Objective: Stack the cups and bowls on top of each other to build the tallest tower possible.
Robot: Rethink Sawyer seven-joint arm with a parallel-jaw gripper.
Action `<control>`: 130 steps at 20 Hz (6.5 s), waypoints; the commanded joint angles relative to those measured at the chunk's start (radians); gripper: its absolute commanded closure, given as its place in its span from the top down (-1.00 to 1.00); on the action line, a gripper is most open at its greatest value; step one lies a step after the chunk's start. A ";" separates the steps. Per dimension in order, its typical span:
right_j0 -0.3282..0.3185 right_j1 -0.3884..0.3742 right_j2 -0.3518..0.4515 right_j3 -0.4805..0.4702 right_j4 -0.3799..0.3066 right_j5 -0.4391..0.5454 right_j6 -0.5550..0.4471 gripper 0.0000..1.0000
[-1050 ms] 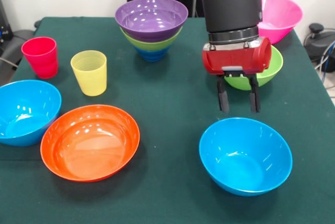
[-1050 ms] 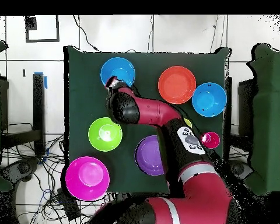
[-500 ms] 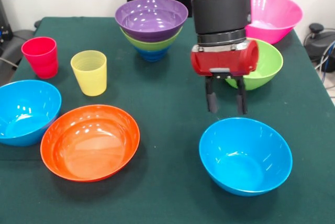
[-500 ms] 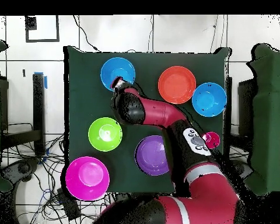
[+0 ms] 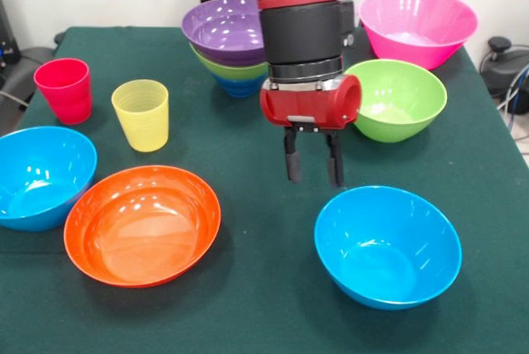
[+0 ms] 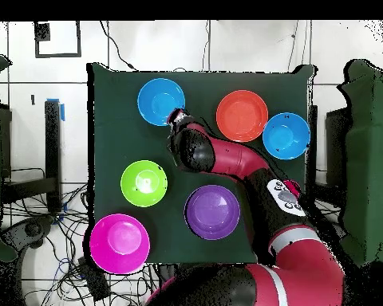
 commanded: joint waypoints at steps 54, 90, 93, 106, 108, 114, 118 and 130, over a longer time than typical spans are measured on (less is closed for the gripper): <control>0.022 0.111 0.077 -0.008 -0.034 -0.083 0.088 1.00; -0.047 0.112 0.104 0.025 -0.091 -0.060 0.040 1.00; -0.047 0.113 0.100 0.026 -0.096 -0.054 0.041 1.00; -0.052 0.111 0.098 0.030 -0.118 -0.070 0.050 1.00; -0.052 0.115 0.097 0.027 -0.120 -0.072 0.052 1.00; -0.039 0.153 0.086 0.011 -0.136 -0.118 0.061 1.00; -0.040 0.176 0.084 0.003 -0.150 -0.146 0.058 1.00; -0.020 0.163 0.074 0.000 -0.124 -0.145 0.068 1.00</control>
